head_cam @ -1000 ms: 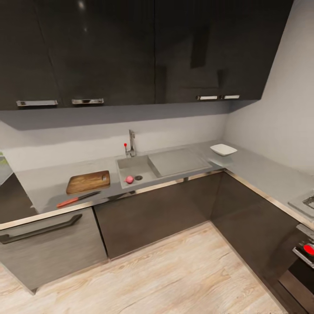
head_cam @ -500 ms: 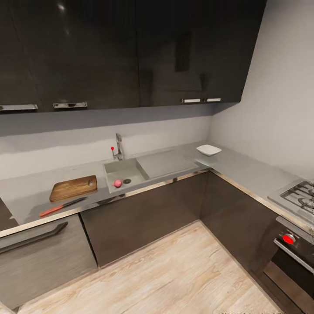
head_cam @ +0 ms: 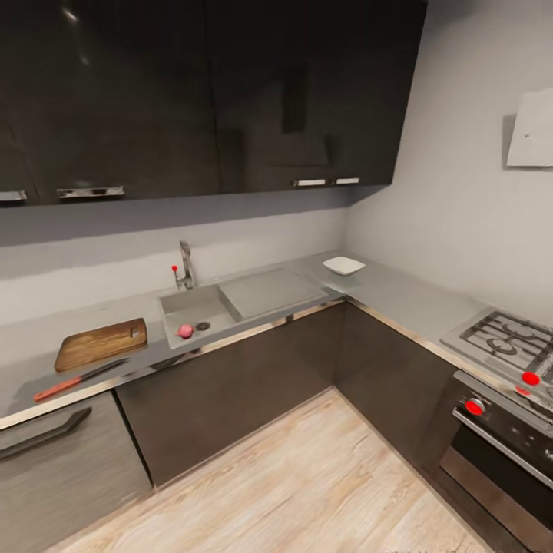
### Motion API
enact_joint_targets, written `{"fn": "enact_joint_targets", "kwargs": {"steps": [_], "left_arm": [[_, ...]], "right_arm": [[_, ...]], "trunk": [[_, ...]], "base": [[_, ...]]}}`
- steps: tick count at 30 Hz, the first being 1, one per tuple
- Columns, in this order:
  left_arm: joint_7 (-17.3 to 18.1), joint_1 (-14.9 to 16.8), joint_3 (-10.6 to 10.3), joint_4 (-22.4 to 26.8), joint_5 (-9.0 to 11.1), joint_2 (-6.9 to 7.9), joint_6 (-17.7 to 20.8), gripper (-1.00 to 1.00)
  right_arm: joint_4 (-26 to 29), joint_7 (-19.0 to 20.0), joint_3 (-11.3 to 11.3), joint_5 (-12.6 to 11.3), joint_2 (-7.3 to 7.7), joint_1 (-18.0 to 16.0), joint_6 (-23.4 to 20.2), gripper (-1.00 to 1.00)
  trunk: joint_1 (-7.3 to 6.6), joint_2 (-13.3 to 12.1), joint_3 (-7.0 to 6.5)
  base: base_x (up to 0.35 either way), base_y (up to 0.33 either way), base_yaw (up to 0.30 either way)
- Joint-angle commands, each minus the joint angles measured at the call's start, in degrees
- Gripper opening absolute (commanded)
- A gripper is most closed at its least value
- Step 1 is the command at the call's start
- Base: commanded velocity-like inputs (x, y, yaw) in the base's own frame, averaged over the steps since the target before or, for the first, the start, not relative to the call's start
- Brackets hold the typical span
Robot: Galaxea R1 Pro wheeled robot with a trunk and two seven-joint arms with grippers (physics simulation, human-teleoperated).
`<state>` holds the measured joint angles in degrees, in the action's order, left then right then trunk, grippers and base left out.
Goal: In the kitchen, take the Vidalia onion out of the sink, dice it on the chopping board with the paring knife, put the diced onion into the bowl on the countertop, then place both the paring knife and the chopping board into the sink.
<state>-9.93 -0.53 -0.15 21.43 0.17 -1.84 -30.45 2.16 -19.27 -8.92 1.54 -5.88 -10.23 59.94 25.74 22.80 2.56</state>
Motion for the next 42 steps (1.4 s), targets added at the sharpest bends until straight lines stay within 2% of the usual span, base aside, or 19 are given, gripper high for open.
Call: {"fn": "enact_joint_targets", "kwargs": {"steps": [1, 26, 34, 35, 36, 38, 39, 40, 42], "left_arm": [[-0.18, -0.04, -0.03, 0.10, 0.01, -0.01, -0.05, 1.00], [-0.11, -0.03, -0.20, 0.02, -0.08, -0.08, -0.14, 1.00], [-0.24, -0.03, 0.00, -0.74, -0.13, -0.25, 0.54, 1.00], [-0.40, -0.03, 0.01, 0.82, -0.25, -0.83, 2.12, 1.00], [-0.51, -0.01, -0.07, 4.04, -0.38, -2.03, 6.18, 1.00], [-0.48, 0.00, -0.19, 12.06, -0.66, -3.03, 19.58, 1.00], [-0.44, 0.00, -0.21, 14.41, -0.70, -3.14, 23.07, 1.00], [-0.32, 0.00, -0.25, 21.54, -0.74, -3.37, 32.64, 1.00], [-0.24, 0.01, -0.29, 29.96, -0.77, -3.53, 42.63, 1.00]], "right_arm": [[-0.05, -0.60, -0.40, 0.15, -0.01, -0.05, 0.06, 1.00], [-0.05, -0.60, -0.40, 0.17, -0.01, -0.05, 0.06, 1.00], [-0.06, -0.67, -0.40, 0.14, -0.01, -0.05, 0.06, 1.00], [-0.10, -0.68, -0.37, 0.13, -0.01, -0.05, 0.06, 1.00], [-0.12, -0.68, -0.34, 0.13, -0.01, -0.05, 0.06, 1.00], [-0.13, -0.65, -0.32, 0.13, -0.05, -0.05, 0.06, 1.00], [-0.13, -0.64, -0.32, 0.13, -0.06, -0.05, 0.06, 1.00], [-0.13, -0.62, -0.32, 0.13, -0.08, -0.05, 0.06, 1.00], [-0.13, -0.62, -0.31, 0.13, -0.09, -0.05, 0.06, 1.00]], "trunk": [[0.04, 0.11, 0.05], [0.04, 0.11, -1.61], [0.04, 0.11, -1.71], [0.04, 0.11, -1.71], [0.04, 0.11, -1.71], [0.04, 0.11, -1.71], [0.04, 0.11, -1.71], [0.04, 0.11, -1.71], [0.04, 0.11, -1.71]], "base": [[0.000, 0.000, -0.198], [0.000, 0.000, -0.196], [0.000, 0.000, -0.037], [0.000, 0.000, -0.003], [0.000, 0.000, -0.001], [0.000, 0.000, 0.000], [0.000, 0.000, 0.000], [0.000, 0.000, 0.000], [0.000, 0.000, 0.000]]}}
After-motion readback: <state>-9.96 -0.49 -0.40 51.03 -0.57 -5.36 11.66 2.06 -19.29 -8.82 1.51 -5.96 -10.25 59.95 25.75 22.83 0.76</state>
